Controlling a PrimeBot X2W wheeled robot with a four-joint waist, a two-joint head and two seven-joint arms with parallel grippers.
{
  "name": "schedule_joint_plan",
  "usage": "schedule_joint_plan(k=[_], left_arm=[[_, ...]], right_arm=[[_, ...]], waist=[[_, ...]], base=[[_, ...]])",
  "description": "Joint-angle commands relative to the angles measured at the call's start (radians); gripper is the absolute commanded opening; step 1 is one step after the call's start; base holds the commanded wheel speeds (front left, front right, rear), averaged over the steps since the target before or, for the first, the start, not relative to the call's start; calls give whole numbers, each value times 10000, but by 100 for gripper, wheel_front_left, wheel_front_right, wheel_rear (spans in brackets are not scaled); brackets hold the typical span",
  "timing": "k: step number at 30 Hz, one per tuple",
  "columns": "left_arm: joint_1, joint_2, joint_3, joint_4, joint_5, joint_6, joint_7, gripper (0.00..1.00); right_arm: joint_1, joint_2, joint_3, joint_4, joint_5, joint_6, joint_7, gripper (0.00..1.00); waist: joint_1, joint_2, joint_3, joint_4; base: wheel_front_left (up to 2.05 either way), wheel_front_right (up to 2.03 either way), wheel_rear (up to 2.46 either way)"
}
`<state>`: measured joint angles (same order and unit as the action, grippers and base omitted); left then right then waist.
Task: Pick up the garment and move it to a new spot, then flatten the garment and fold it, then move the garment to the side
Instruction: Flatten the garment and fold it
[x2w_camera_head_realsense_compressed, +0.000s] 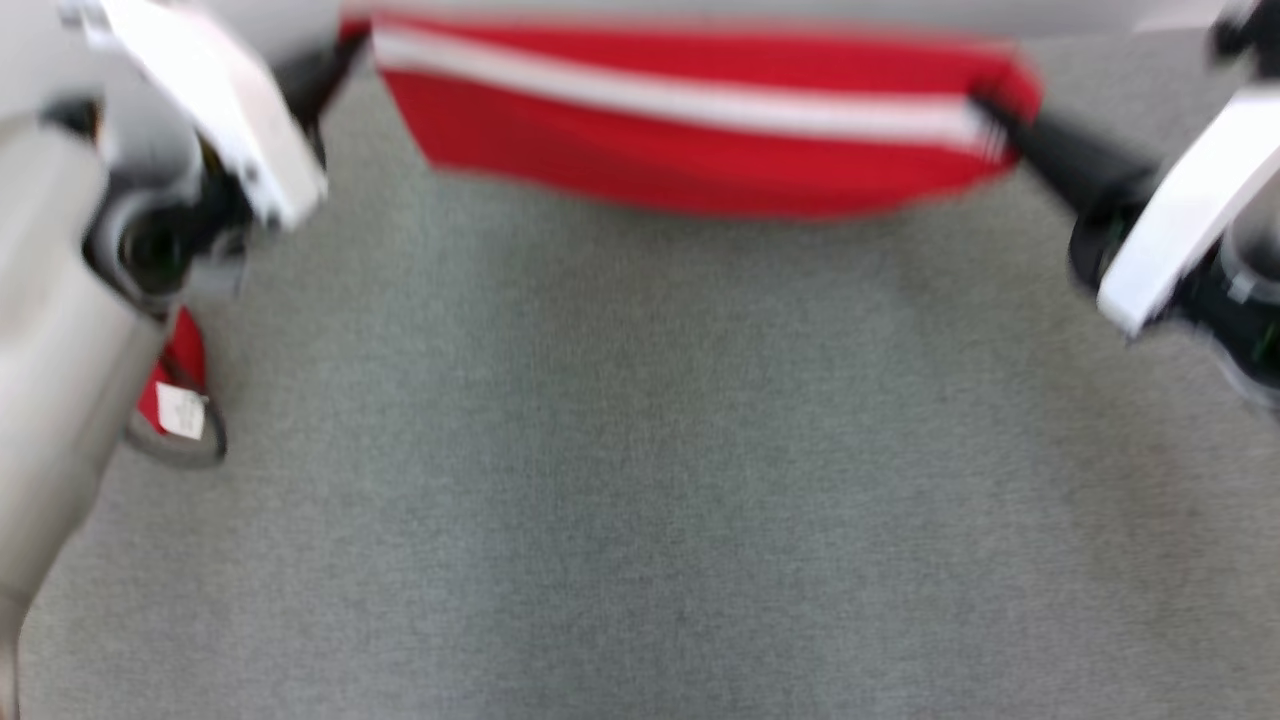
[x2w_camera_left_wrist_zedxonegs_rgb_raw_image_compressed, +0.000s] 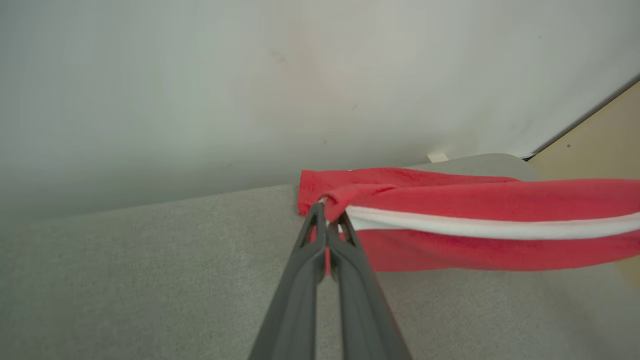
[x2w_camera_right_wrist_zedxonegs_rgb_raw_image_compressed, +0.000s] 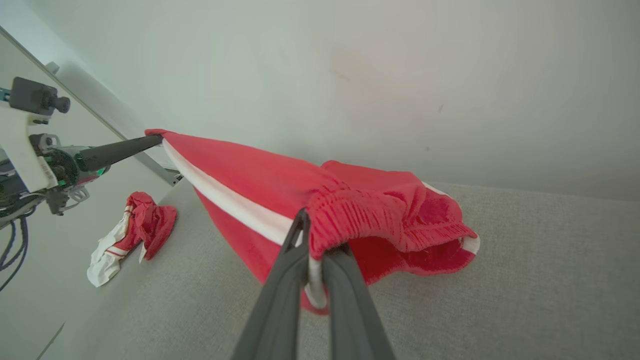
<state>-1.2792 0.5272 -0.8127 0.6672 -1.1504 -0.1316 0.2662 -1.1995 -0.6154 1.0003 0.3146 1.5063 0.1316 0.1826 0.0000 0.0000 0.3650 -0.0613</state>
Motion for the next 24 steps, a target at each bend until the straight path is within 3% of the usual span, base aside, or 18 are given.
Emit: schedule_joint_plan(k=[1,11,24], left_arm=[[512,258,-131,-158,-313,22,290,0],[3644,2015,-831,-2188,-2242,44,2343,0],[6482,4311,-1568,-6535,-4204,1357,4743,0]], right_arm=[[472,-223,218,-158,201,-19,238,0],[2826,-1096,1452,-1661,994,-19,1508,0],[5507,-2390,2256,-3571,1802,-19,2057,0]], waist=[[0,0,-744,-106],[0,0,-2238,-397],[0,0,-3088,-460]], base=[[0,0,0],[0,0,0],[0,0,0]])
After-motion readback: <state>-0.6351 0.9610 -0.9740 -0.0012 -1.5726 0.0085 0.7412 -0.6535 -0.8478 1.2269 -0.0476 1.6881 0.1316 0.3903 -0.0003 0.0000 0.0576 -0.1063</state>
